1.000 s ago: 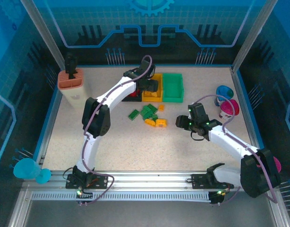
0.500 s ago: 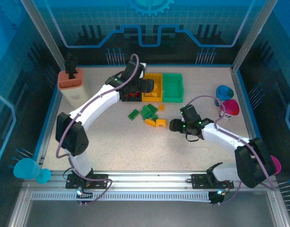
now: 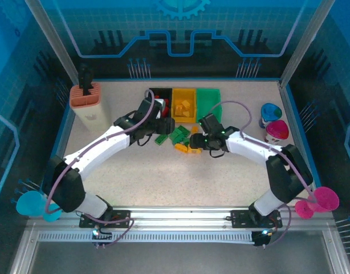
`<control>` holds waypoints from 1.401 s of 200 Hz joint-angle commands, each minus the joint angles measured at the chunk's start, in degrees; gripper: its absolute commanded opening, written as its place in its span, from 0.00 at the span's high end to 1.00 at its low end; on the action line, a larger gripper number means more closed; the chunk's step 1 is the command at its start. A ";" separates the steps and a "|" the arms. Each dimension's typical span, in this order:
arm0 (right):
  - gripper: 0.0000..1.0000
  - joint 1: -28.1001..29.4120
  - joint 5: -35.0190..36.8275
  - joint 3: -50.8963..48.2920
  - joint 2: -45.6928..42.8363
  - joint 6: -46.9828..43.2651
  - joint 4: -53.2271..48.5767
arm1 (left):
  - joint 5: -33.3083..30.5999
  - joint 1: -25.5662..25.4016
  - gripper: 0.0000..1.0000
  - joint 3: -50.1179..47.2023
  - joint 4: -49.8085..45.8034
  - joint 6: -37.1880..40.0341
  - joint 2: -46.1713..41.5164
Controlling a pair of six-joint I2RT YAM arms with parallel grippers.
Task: Sort the legos into containers by color
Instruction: Pick up the lego from the center of the table.
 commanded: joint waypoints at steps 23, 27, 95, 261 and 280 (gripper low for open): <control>0.28 2.97 3.93 5.91 6.02 0.79 -8.14 | -0.89 -0.35 0.27 -5.01 1.92 -2.17 -3.82; 0.28 3.11 4.62 6.48 6.65 1.01 -9.02 | -0.89 -0.33 0.27 -5.21 1.84 -2.25 -3.90; 0.28 3.80 4.86 9.17 12.37 3.24 -9.19 | 0.16 -0.43 0.27 -8.98 3.29 -4.12 -4.79; 0.41 3.37 7.38 11.25 6.14 0.08 -9.42 | 0.73 -1.33 0.27 -13.43 3.96 -4.95 -7.04; 0.41 2.36 7.07 15.39 7.21 -1.68 -10.30 | 1.22 -2.35 0.27 -15.57 4.70 -5.33 -8.10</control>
